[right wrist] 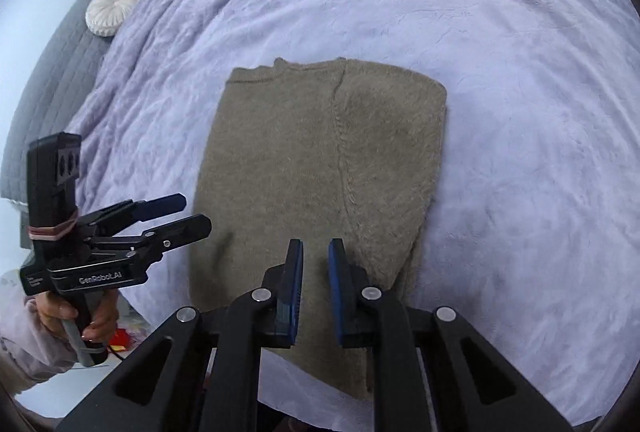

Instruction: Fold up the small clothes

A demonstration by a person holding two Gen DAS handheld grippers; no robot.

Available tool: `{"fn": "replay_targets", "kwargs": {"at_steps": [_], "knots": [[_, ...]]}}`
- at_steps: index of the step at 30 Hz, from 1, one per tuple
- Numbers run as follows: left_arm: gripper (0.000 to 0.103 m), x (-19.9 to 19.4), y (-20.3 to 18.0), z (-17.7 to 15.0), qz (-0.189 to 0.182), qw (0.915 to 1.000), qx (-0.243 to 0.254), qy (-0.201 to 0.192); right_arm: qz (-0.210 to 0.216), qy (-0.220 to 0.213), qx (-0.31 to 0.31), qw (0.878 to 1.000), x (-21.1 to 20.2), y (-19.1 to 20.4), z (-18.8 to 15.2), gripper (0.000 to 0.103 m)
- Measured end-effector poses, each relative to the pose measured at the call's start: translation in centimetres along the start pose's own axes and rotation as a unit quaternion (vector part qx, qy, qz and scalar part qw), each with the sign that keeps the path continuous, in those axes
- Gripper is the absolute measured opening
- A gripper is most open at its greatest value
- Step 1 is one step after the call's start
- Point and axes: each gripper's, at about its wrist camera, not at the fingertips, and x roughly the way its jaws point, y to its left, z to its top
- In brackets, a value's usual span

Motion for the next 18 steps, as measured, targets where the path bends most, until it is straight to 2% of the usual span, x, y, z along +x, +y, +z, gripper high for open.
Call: {"fn": "replay_targets", "kwargs": {"at_steps": [2,3,6,7,11,13,14,18], "knots": [[0.076,0.8,0.1,-0.9,0.014,0.9999,0.004,0.008,-0.017,0.011,0.018,1.0,1.5,-1.4,-0.5,0.004],[0.076,1.3,0.4,-1.4,0.008,0.9998,-0.001,0.016,-0.02,0.016,0.026,0.999,2.1,-2.1,-0.9,0.001],[0.078,2.3,1.3,-2.7,-0.007,0.9991,-0.023,0.033,-0.016,0.022,0.04,0.999,3.7,-3.8,-2.1,0.0],[0.083,2.5,1.5,-3.0,-0.001,0.999,-0.024,0.037,-0.013,0.019,0.043,0.999,3.9,-4.1,-2.4,0.0],[0.084,2.9,1.9,-4.5,-0.004,0.9987,-0.027,0.043,-0.007,0.012,0.054,0.998,3.4,-4.2,-3.3,0.0],[0.084,3.0,2.3,-5.2,-0.007,0.9985,-0.03,0.045,-0.024,0.022,0.065,0.997,3.1,-4.8,-4.2,0.021],[0.084,3.0,2.4,-5.4,-0.008,0.9985,-0.031,0.045,-0.021,0.024,0.075,0.997,2.9,-5.0,-4.6,0.025],[0.084,2.7,2.6,-5.8,-0.01,0.9985,-0.031,0.045,0.043,0.001,0.111,0.993,1.2,-5.6,-5.5,0.029]]}}
